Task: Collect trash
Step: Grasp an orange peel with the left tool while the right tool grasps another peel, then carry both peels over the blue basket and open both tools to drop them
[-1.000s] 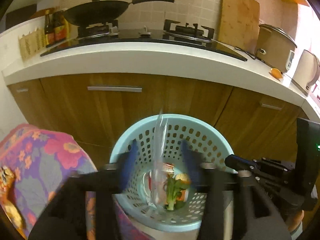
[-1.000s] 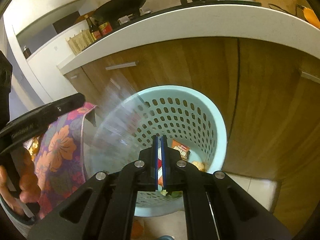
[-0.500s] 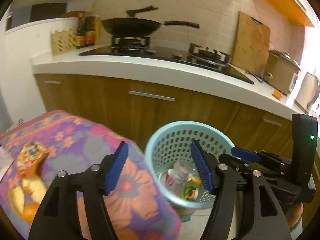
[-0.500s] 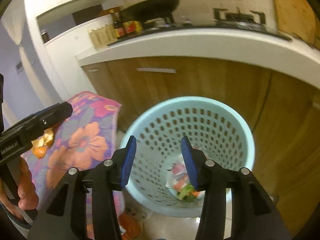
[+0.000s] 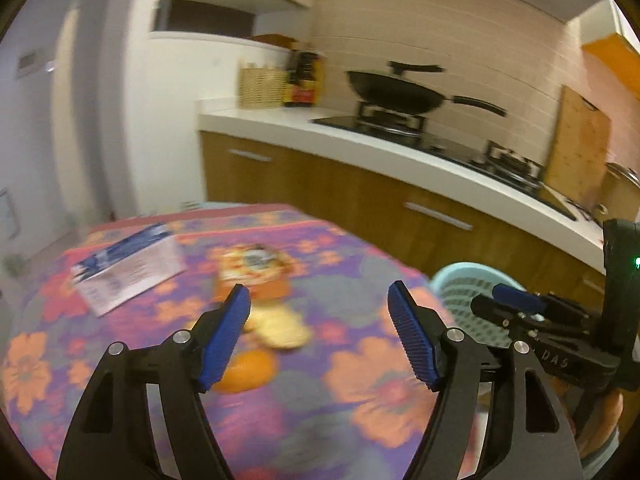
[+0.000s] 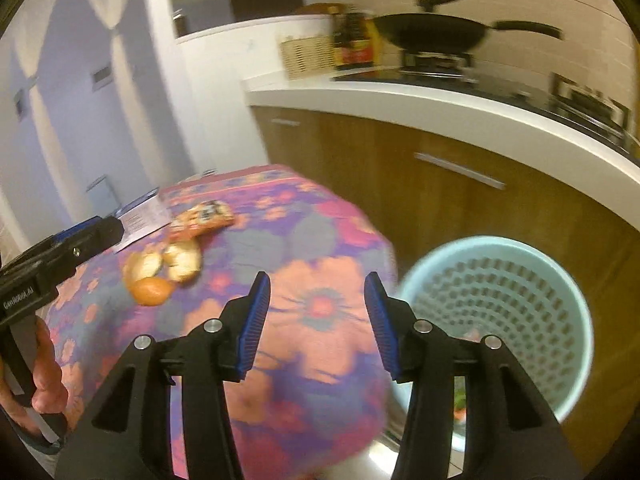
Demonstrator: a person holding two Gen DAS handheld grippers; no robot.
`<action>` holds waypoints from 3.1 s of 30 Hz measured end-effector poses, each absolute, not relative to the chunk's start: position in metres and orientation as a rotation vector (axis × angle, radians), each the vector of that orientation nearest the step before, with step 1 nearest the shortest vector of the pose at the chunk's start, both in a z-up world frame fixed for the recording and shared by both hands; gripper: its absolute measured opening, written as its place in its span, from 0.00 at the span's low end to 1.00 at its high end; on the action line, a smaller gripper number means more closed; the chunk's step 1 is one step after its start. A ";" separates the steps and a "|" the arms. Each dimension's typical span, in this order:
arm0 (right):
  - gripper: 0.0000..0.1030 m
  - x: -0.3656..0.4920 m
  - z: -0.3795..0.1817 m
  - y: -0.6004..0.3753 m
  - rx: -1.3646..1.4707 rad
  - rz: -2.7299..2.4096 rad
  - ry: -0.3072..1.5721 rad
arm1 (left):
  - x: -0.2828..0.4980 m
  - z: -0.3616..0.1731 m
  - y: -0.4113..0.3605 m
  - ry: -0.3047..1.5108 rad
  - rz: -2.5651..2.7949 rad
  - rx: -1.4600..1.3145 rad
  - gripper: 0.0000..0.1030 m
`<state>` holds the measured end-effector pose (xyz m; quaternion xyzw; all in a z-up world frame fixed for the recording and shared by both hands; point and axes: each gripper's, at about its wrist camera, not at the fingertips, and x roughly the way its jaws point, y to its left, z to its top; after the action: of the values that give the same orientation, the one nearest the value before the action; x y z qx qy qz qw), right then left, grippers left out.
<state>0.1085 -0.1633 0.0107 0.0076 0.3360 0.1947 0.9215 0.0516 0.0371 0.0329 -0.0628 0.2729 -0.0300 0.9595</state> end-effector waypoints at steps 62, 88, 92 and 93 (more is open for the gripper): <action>0.02 0.111 -0.019 -0.013 -0.230 0.560 0.768 | 0.057 -0.036 0.156 0.598 -0.137 -0.491 0.05; 0.02 0.085 0.016 -0.228 0.035 0.197 0.604 | 0.104 0.037 -0.056 0.566 -0.515 -0.246 0.05; 0.02 0.089 0.006 -0.266 0.107 0.124 0.625 | 0.124 0.033 -0.092 0.605 -0.550 -0.210 0.05; 0.02 0.091 0.003 -0.275 0.121 0.108 0.633 | 0.126 0.032 -0.097 0.610 -0.553 -0.203 0.05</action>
<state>0.0908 -0.2748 0.0029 0.0595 0.3108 0.0533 0.9471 0.1259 -0.0972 0.0317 -0.0983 0.2960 -0.2682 0.9115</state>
